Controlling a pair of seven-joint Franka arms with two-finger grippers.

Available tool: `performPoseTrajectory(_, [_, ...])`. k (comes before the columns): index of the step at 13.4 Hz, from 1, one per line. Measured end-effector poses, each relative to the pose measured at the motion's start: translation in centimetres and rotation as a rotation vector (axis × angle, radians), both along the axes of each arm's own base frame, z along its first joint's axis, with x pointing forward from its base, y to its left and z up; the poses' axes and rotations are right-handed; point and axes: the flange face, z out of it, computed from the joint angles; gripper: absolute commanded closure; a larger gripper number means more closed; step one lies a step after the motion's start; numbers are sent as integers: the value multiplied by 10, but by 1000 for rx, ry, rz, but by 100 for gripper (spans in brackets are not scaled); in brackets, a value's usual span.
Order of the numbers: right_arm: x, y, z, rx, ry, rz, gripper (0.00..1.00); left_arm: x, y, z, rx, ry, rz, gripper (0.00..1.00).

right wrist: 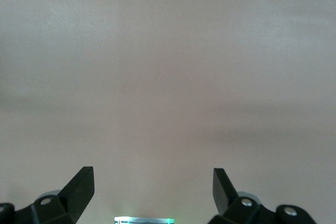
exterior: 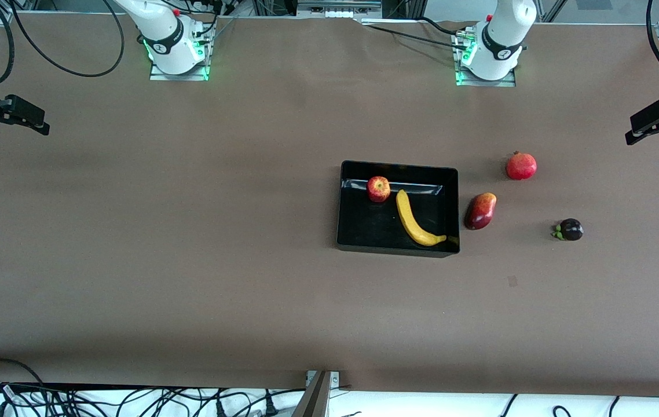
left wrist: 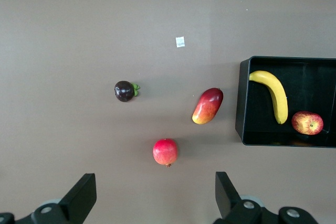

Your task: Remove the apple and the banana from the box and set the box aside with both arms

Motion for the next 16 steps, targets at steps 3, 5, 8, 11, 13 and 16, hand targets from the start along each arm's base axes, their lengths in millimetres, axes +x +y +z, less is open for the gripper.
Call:
performPoseTrajectory(3, [0, 0, 0, 0, 0, 0, 0, 0, 0, 0, 0, 1, 1, 0])
performPoseTrajectory(5, [0, 0, 0, 0, 0, 1, 0, 0, 1, 0, 0, 1, 2, 0])
performPoseTrajectory(8, [0, 0, 0, 0, 0, 1, 0, 0, 1, -1, 0, 1, 3, 0])
performPoseTrajectory(11, [0, 0, 0, 0, 0, 1, 0, 0, 3, -1, 0, 2, 6, 0])
performPoseTrajectory(13, [0, 0, 0, 0, 0, 1, 0, 1, 3, -1, -2, 2, 13, 0])
performPoseTrajectory(16, [0, 0, 0, 0, 0, 1, 0, 8, -5, -12, -29, 6, 131, 0])
